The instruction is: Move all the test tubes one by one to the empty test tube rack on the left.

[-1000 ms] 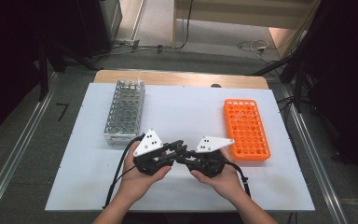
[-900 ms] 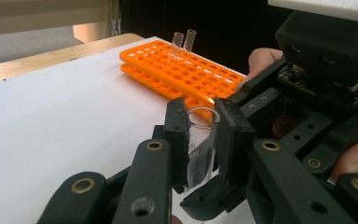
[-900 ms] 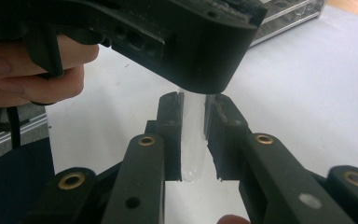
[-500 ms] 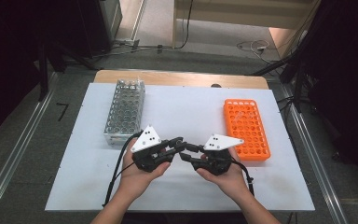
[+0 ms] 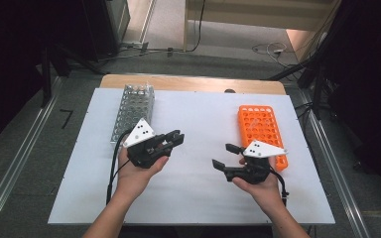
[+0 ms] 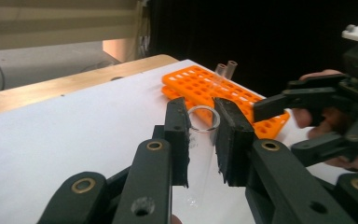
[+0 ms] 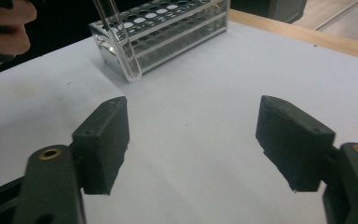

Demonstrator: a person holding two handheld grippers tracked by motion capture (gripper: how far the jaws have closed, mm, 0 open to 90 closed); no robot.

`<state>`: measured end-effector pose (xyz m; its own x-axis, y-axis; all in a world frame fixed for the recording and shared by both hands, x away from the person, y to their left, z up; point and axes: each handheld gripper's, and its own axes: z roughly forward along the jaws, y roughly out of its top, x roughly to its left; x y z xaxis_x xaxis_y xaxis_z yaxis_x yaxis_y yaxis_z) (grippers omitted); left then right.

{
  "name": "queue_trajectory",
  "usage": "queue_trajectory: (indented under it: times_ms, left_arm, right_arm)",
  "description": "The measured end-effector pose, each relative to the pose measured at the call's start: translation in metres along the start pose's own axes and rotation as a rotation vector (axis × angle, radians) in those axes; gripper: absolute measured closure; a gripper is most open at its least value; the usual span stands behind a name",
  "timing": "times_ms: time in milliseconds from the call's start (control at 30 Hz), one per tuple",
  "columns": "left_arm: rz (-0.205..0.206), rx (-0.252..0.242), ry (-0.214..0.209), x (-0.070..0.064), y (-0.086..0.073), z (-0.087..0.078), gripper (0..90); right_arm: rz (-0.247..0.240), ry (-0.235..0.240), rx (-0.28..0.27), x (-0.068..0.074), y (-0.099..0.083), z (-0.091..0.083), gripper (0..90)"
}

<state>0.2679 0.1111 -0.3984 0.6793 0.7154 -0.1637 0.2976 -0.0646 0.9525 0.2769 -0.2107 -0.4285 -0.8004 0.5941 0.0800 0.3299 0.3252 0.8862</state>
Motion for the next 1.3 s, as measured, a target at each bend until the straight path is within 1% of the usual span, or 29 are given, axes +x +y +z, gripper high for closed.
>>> queue_trajectory:
  times_ms: [100,167,200,233,267,333,400,433,533,600,633,767,833,900,1000,1133,1167,1233,1300]
  left_arm:
    - [0.007,0.003,0.023,0.009,0.003,0.0,74.5]
    - [0.001,0.0,0.037,0.015,0.005,-0.001,74.5]
    - [-0.001,-0.002,0.045,0.018,0.006,-0.001,74.5]
    - [-0.001,-0.003,0.052,0.021,0.007,-0.001,74.5]
    - [0.001,-0.002,0.061,0.025,0.008,-0.001,74.5]
    - [-0.01,-0.01,0.071,0.031,0.011,-0.001,74.5]
    - [-0.005,-0.013,0.087,0.036,0.014,-0.001,74.5]
    - [-0.006,-0.013,0.091,0.038,0.015,-0.001,74.5]
    - [-0.019,-0.018,0.104,0.047,0.017,0.001,74.5]
    - [-0.039,-0.022,0.106,0.053,0.017,0.003,74.5]
    - [-0.043,-0.021,0.115,0.055,0.018,0.004,74.5]
    - [-0.054,-0.016,0.139,0.066,0.019,0.009,74.5]
    - [-0.055,-0.013,0.151,0.071,0.02,0.012,74.5]
    - [-0.068,-0.016,0.157,0.075,0.022,0.013,74.5]
    - [-0.07,-0.015,0.179,0.082,0.025,0.015,74.5]
    - [-0.079,-0.014,0.206,0.093,0.029,0.016,74.5]
    - [-0.078,-0.011,0.214,0.096,0.03,0.017,74.5]
    - [-0.08,-0.017,0.226,0.101,0.031,0.018,74.5]
    - [-0.081,-0.017,0.238,0.107,0.033,0.019,74.5]
  right_arm:
    - [0.013,-0.013,-0.001,-0.007,-0.005,-0.01,15.7]
    - [0.016,-0.012,0.005,-0.012,-0.01,-0.016,12.3]
    - [0.029,-0.004,0.0,-0.015,-0.012,-0.019,9.5]
    - [0.039,-0.002,-0.005,-0.018,-0.014,-0.022,8.4]
    - [0.043,-0.012,-0.008,-0.021,-0.016,-0.025,7.8]
    - [0.051,-0.025,-0.016,-0.026,-0.02,-0.031,5.3]
    - [0.056,-0.031,-0.022,-0.031,-0.022,-0.037,1.9]
    - [0.057,-0.045,-0.022,-0.033,-0.023,-0.04,1.8]
    - [0.047,-0.064,-0.024,-0.036,-0.026,-0.047,0.3]
    - [0.055,-0.071,-0.03,-0.04,-0.028,-0.051,0.0]
    - [0.061,-0.081,-0.032,-0.042,-0.028,-0.053,0.0]
    - [0.077,-0.076,-0.029,-0.049,-0.031,-0.056,0.0]
    - [0.076,-0.077,-0.032,-0.053,-0.032,-0.058,0.0]
    - [0.076,-0.087,-0.036,-0.056,-0.034,-0.059,0.0]
    - [0.077,-0.087,-0.037,-0.06,-0.036,-0.06,0.0]
    - [0.084,-0.113,-0.038,-0.063,-0.039,-0.059,0.0]
    - [0.085,-0.128,-0.036,-0.063,-0.039,-0.059,0.0]
    - [0.091,-0.136,-0.031,-0.065,-0.041,-0.058,0.0]
    - [0.086,-0.143,-0.031,-0.066,-0.041,-0.058,0.0]
